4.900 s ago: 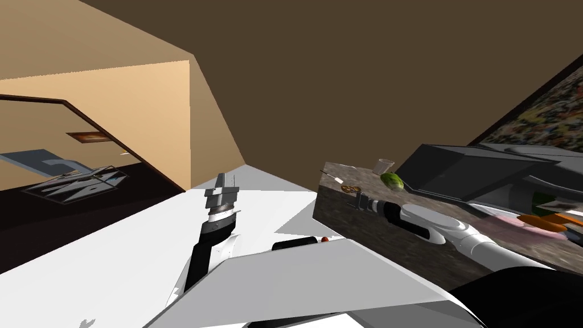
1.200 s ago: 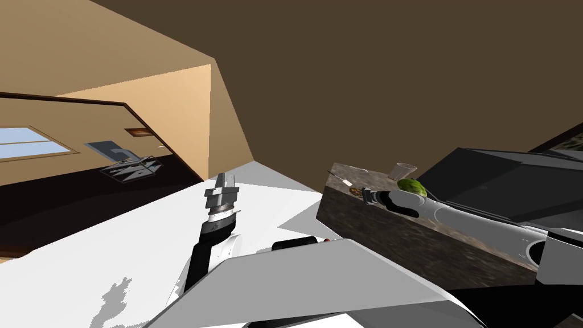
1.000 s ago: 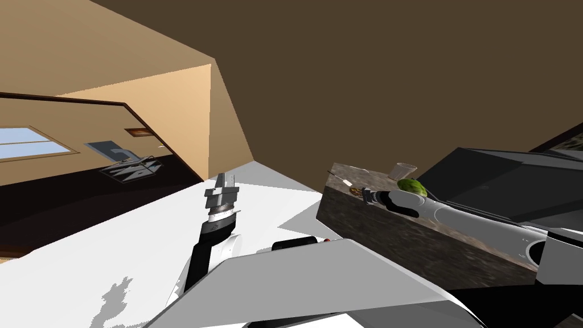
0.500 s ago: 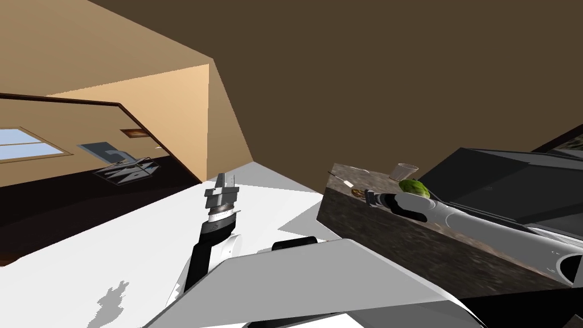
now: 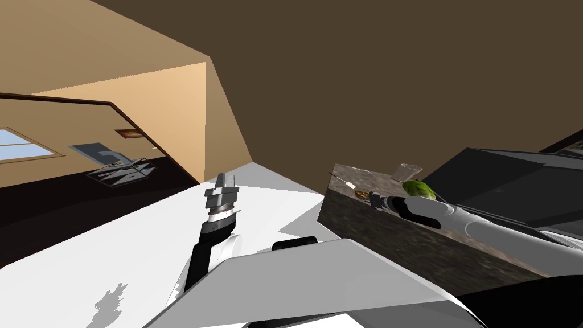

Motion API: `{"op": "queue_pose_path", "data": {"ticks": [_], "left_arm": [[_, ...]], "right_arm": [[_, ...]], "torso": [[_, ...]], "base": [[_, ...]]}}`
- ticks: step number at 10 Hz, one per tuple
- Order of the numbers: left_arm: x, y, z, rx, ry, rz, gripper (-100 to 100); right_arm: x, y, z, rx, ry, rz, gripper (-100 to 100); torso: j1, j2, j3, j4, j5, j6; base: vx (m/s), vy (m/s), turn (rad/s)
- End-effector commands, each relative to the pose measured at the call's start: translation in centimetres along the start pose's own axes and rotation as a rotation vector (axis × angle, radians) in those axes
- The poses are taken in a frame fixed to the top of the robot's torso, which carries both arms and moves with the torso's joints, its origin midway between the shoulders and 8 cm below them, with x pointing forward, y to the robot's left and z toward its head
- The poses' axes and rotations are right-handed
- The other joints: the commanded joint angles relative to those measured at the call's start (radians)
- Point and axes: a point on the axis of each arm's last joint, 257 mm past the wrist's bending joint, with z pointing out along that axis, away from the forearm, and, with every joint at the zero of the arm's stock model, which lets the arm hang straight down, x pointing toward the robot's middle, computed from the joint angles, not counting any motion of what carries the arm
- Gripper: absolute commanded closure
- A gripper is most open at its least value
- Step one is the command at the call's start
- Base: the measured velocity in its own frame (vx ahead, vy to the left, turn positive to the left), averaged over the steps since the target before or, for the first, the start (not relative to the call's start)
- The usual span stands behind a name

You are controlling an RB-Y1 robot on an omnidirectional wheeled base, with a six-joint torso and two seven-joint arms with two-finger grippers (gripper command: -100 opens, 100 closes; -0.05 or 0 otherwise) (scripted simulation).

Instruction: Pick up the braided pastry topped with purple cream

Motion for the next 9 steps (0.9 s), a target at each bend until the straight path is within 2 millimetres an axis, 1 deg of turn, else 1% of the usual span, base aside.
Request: {"op": "queue_pose_path", "data": {"ticks": [1, 2, 3, 5, 6, 7, 8, 9], "left_arm": [[0.0, 0.0, 0.0, 0.0, 0.0, 0.0, 0], [0.0, 0.0, 0.0, 0.0, 0.0, 0.0, 0], [0.0, 0.0, 0.0, 0.0, 0.0, 0.0, 0], [0.0, 0.0, 0.0, 0.0, 0.0, 0.0, 0], [0.0, 0.0, 0.0, 0.0, 0.0, 0.0, 0], [0.0, 0.0, 0.0, 0.0, 0.0, 0.0, 0], [0.0, 0.0, 0.0, 0.0, 0.0, 0.0, 0], [0.0, 0.0, 0.0, 0.0, 0.0, 0.0, 0]], "right_arm": [[0.4, 0.6, -0.5, -0.007, 0.004, -0.001, 100], [0.3, 0.3, -1.0, 0.006, -0.004, -0.008, 100], [0.7, 1.0, -1.2, -0.007, 0.003, -0.005, 100], [0.6, 0.7, -2.4, 0.01, -0.011, -0.021, 100], [1.3, 1.6, -2.7, -0.005, 0.0, -0.016, 100], [1.2, 1.1, -3.3, 0.01, -0.007, -0.026, 100], [1.5, 1.9, -3.5, -0.004, -0.001, -0.023, 100], [1.3, 1.6, -3.3, 0.002, -0.003, -0.021, 100]], "torso": [[0.0, 0.0, 0.0, 0.0, 0.0, 0.0], [0.0, 0.001, 0.0, 0.0, 0.0, 0.0], [0.0, 0.001, 0.001, 0.0, 0.0, 0.0], [0.0, 0.001, 0.001, 0.0, 0.001, 0.0], [0.001, 0.0, 0.0, 0.0, 0.001, 0.0], [0.002, 0.0, 0.0, 0.0, 0.001, 0.0], [0.002, 0.0, 0.0, 0.0, 0.001, 0.0], [0.001, 0.001, 0.001, 0.0, 0.001, 0.0]], "base": [[0.032, 0.007, -0.012], [0.04, 0.011, -0.022], [0.038, 0.014, -0.017], [0.056, 0.017, -0.028], [0.061, 0.028, -0.009], [0.061, 0.021, -0.026], [0.041, 0.012, -0.005], [0.012, 0.004, -0.005]]}}
